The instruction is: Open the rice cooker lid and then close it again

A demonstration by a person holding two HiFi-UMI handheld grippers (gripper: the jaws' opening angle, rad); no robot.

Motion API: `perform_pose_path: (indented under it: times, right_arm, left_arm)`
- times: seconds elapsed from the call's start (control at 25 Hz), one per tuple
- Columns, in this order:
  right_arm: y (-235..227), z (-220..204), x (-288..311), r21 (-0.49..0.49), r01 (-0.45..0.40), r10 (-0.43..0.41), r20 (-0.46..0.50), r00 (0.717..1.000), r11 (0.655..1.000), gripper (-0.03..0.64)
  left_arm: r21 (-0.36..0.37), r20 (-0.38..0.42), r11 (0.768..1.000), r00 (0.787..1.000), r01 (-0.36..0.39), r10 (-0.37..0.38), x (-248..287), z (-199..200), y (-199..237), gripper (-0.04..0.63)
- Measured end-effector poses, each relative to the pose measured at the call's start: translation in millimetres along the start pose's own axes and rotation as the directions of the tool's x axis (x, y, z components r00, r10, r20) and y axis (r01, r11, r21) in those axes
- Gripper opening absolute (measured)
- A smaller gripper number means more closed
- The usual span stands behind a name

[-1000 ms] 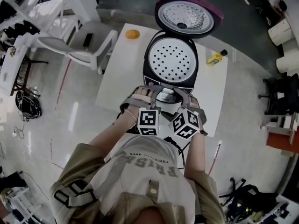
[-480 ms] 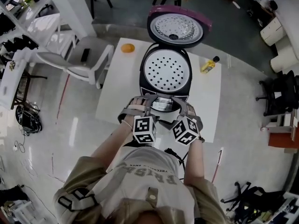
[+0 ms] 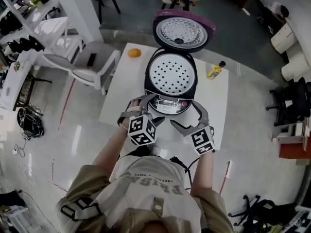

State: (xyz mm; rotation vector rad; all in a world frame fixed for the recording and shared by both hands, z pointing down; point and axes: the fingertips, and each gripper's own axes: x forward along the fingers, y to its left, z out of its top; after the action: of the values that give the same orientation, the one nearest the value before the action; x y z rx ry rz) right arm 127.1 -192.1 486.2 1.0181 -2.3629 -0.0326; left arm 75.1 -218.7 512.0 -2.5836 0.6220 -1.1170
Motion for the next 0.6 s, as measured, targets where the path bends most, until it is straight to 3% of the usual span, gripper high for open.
perform_pose_path:
  times: [0.2,0.6]
  right_arm:
    - [-19,12,-21,0.04,0.048,-0.051,0.089,0.995,0.998,0.451]
    - [-74,24,-35,0.274,0.064,-0.141,0.271,0.952,0.96,0.452]
  left_arm:
    - [-0.054,-0.017,0.996,0.998,-0.067,0.066,-14,3,20,0.448]
    - [-0.215,0.065,0.965,0.984,-0.148,0.166,-28,8,72,0.446]
